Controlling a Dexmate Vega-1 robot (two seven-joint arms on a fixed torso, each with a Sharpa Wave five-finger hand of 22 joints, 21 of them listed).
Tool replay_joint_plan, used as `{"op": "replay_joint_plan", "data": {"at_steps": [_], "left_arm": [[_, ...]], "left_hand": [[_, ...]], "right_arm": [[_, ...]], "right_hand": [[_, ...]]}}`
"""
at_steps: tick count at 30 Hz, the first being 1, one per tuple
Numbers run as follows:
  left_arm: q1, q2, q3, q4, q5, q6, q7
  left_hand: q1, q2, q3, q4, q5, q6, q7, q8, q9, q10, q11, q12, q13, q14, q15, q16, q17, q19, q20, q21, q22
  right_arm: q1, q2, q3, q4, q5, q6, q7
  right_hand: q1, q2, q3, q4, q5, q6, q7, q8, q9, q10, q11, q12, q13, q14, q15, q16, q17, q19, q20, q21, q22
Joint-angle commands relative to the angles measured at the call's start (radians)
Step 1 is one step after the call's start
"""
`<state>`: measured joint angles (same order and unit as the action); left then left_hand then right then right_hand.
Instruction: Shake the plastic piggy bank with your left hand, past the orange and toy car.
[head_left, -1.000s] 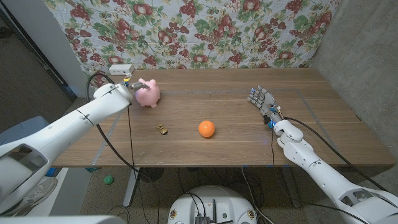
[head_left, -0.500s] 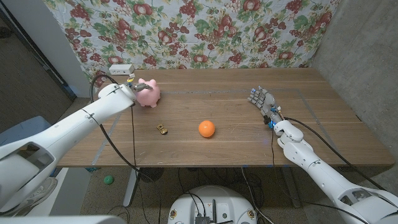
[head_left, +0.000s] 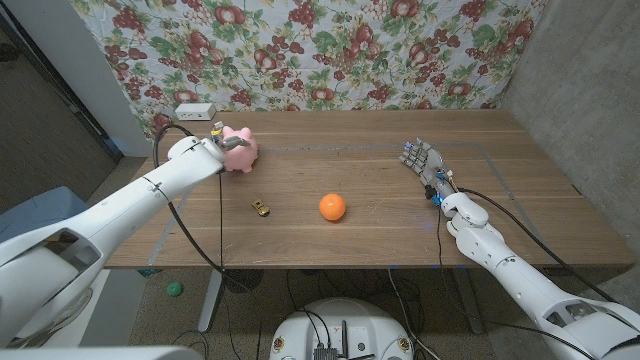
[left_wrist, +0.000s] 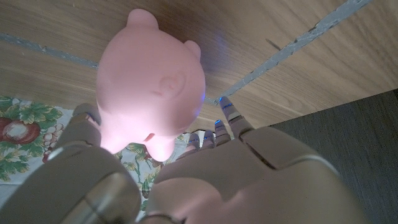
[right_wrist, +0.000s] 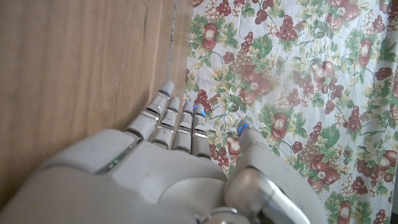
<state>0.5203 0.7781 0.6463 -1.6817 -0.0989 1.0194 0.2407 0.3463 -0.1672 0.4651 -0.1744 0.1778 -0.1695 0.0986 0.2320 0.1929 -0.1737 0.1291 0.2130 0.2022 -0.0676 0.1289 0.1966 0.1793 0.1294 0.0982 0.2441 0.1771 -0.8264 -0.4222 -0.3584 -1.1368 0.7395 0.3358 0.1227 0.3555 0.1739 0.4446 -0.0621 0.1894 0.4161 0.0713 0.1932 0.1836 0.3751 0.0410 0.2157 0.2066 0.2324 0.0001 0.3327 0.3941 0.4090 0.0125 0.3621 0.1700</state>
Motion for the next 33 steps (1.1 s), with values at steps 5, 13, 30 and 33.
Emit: {"op": "replay_joint_plan", "data": {"at_steps": [5, 13, 30, 33], "left_arm": [[-0.001, -0.057, -0.023, 0.047, -0.05, 0.007, 0.054], [-0.016, -0.077, -0.008, 0.074, -0.05, -0.013, 0.076], [-0.067, -0.086, 0.045, 0.103, -0.028, 0.0, 0.057], [-0.077, -0.085, 0.053, 0.11, -0.035, 0.015, 0.036]], "left_hand": [[0.019, 0.001, -0.004, 0.0, 0.006, -0.063, 0.01, 0.002, 0.004, -0.009, 0.013, -0.001, 0.005, 0.011, 0.007, 0.002, 0.001, 0.017, 0.005, 0.003, 0.002], [0.035, 0.007, -0.006, 0.0, 0.005, -0.035, 0.012, 0.016, 0.004, 0.015, 0.017, 0.007, 0.005, 0.036, 0.011, 0.007, 0.001, 0.041, 0.012, 0.005, 0.002], [0.172, 0.053, 0.028, -0.008, 0.005, 0.064, 0.008, 0.062, 0.001, 0.129, -0.003, 0.026, 0.0, 0.177, -0.025, 0.02, -0.002, 0.171, 0.009, 0.018, 0.001], [0.237, 0.069, 0.047, -0.01, 0.01, 0.101, 0.008, 0.078, 0.0, 0.178, -0.008, 0.032, -0.002, 0.234, -0.05, 0.024, -0.003, 0.225, 0.011, 0.025, 0.002]], "right_arm": [[0.024, 0.009, 0.001, 0.042, 0.005, -0.007, 0.017], [0.037, 0.017, 0.001, 0.069, 0.006, -0.01, 0.019], [0.048, 0.026, 0.002, 0.095, 0.0, -0.001, 0.014], [0.048, 0.027, 0.003, 0.095, 0.001, -0.001, 0.013]], "right_hand": [[-0.012, 0.0, 0.0, -0.005, 0.006, 0.008, -0.001, 0.004, 0.004, 0.008, 0.001, -0.003, 0.003, 0.009, -0.001, -0.001, 0.003, 0.012, -0.001, -0.003, 0.003], [-0.013, 0.0, 0.0, -0.004, 0.006, 0.008, 0.0, 0.004, 0.004, 0.009, 0.001, -0.003, 0.003, 0.009, -0.002, -0.002, 0.004, 0.013, 0.0, -0.006, 0.003], [-0.016, 0.003, 0.002, -0.003, 0.006, 0.009, -0.001, 0.004, 0.004, 0.012, 0.003, -0.002, 0.003, 0.012, 0.0, -0.001, 0.005, 0.017, 0.002, -0.01, 0.003], [-0.017, 0.006, 0.003, -0.001, 0.006, 0.012, -0.002, 0.005, 0.004, 0.015, 0.006, -0.001, 0.004, 0.015, 0.0, 0.0, 0.005, 0.018, 0.001, -0.012, 0.003]]}}
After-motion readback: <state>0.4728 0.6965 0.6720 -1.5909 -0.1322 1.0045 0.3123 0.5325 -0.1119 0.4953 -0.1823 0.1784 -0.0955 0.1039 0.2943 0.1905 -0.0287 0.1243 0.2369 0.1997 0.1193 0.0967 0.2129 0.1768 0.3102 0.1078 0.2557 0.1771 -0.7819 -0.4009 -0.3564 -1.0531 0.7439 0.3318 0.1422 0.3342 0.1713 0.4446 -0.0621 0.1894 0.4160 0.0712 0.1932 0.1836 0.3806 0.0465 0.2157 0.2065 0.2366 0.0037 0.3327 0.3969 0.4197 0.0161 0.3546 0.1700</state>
